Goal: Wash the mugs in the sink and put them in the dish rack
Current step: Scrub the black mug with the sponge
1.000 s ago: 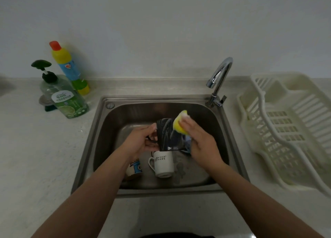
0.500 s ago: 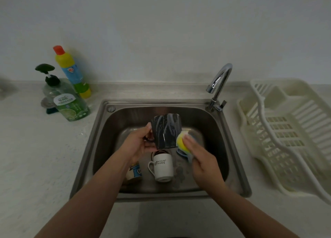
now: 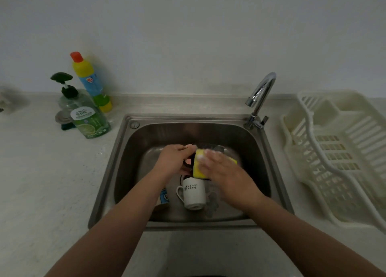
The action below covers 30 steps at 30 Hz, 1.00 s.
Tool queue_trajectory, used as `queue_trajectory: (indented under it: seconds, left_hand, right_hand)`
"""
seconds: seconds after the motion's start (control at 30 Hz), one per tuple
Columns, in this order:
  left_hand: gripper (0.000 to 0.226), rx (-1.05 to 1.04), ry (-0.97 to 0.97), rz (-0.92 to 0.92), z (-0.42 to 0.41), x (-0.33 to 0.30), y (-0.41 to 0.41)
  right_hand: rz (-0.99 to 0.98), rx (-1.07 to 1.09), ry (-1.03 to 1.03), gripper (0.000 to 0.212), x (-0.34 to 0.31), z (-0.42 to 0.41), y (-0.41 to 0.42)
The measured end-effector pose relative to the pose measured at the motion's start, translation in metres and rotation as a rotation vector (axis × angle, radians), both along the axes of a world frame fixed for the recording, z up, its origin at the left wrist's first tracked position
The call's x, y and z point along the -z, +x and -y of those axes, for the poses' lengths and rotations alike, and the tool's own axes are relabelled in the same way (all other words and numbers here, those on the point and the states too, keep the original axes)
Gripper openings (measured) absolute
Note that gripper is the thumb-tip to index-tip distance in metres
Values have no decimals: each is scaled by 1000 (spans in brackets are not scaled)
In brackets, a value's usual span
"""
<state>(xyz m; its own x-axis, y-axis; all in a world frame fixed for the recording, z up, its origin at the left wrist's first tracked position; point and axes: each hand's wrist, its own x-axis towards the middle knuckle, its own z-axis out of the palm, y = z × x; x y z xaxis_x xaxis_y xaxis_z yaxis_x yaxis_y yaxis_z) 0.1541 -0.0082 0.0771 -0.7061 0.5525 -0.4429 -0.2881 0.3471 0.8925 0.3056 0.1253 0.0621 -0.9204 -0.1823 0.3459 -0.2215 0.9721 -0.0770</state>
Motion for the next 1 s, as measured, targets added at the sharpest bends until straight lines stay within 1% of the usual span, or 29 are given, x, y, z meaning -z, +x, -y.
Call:
queue_trajectory:
  seconds: [0.03,0.07,0.1,0.17,0.2,0.27,0.3,0.33,0.37,0.43,0.47,0.5,0.57,0.6,0.63,0.67,0.7,0.73,0.77,0.8,0.87,0.93,1.0]
  left_hand:
    - [27,10,-6,6,2,2,0]
    - [30,17,-9,18,3,5,0]
    - [33,12,-10,38,4,7,1]
    - [36,-12,9,76,4,9,1]
    - [35,-22,22,89,5,9,1]
    - [35,-32,48,112,8,10,-2]
    - [35,-38,62,124,10,11,-3]
    - [34,-41,73,131,12,13,-5]
    - [34,-40,81,138,13,12,-5]
    - [35,-42,114,163,13,11,-5]
    - [35,-43,138,175,13,9,-6]
    - [38,-44,155,182,14,8,-7]
    - [48,-43,172,200,18,6,-10]
    - [51,-29,175,214,21,7,-11]
    - [53,-2,174,228,22,8,-12]
    - [53,30,175,242,22,8,-11]
    - [47,53,184,256,21,7,-10]
    - [37,61,197,270,20,6,-8]
    - [29,58,211,280,18,5,-7]
    - [26,44,226,289,16,5,-6]
    - [32,1,248,299,18,6,-6]
    - [41,-10,242,293,22,9,-8]
    - [36,-2,223,290,21,8,-5]
  right_hand:
    - [13,-88,32,52,6,3,8]
    - [8,-114,44,52,7,1,11]
    - [-13,-64,17,54,7,-3,8]
    - [-35,136,-80,68,1,-8,-4]
    - [-41,158,-99,69,-4,-5,-6]
    - [5,14,-43,58,3,6,4]
    - [30,-69,0,57,7,8,13]
    - [21,-99,13,58,7,5,17]
    - [13,-44,-38,65,4,0,14]
    - [-30,202,-251,82,-5,-8,2]
    - [-30,267,-333,83,-8,-7,0]
    - [-41,254,-359,79,-10,0,3]
    - [5,125,-284,75,0,12,21]
    - [27,75,-284,75,3,14,29]
    - [35,72,-333,72,1,10,29]
    - [11,132,-433,68,-2,4,21]
    - [-36,240,-557,66,-7,-1,10]
    - [-61,325,-682,66,-14,-4,3]
    - [-75,367,-732,67,-17,-2,1]
    - [-69,372,-718,68,-15,4,6]
    - [-20,330,-639,64,1,19,31]
    - [23,281,-657,59,8,22,44]
    - [-9,350,-726,61,2,11,24]
